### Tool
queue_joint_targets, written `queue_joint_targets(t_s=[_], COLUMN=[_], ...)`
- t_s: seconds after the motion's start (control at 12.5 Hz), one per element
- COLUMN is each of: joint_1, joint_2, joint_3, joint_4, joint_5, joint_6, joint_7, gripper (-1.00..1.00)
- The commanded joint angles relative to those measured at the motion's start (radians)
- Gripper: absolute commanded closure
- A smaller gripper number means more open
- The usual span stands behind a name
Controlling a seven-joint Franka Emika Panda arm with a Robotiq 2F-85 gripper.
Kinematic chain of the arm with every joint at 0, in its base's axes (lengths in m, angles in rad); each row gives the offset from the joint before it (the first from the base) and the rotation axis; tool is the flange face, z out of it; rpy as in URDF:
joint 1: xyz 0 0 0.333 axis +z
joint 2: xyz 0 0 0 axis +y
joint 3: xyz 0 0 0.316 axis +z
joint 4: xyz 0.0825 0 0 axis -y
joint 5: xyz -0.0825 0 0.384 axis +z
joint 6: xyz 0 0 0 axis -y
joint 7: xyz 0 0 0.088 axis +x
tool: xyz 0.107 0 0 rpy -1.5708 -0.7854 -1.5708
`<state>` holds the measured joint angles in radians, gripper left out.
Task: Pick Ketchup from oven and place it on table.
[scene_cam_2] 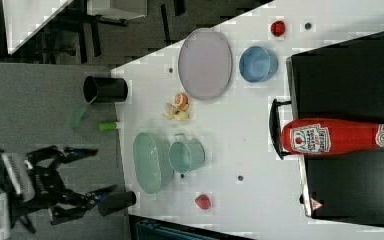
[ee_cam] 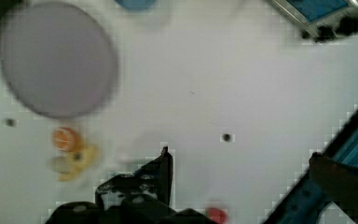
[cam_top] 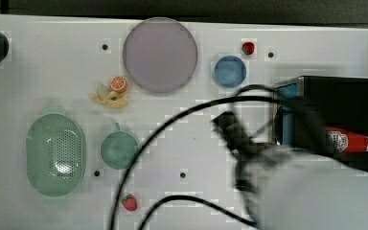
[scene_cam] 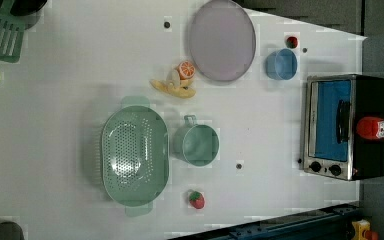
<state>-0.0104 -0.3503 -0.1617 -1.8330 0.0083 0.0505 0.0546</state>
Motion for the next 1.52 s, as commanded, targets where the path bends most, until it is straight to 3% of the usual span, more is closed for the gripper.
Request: queue_joint_targets(t_s=[0.08, 0.8, 0.88, 1.04, 1.52], joint_1=[-0.011, -0.022, -0.025, -0.034, -0.055], joint_2=[0.161, 0.411, 0.451, 0.528, 0.669], joint_3=[-0.124, -0.463, -0.481, -0.512, -0.520], joint_4=[-0.021, -0.019, -0.019, -0.019, -0.022], joint_5=[-0.015, -0.015, -0.011, 0.110, 0.195], joint_6=[0.015, 0.372, 0.399, 0.418, 0.496], joint_7=[-0.044, -0.045, -0.043, -0.004, -0.004], gripper=[-1.00, -1.00, -1.00, -1.00, -1.00])
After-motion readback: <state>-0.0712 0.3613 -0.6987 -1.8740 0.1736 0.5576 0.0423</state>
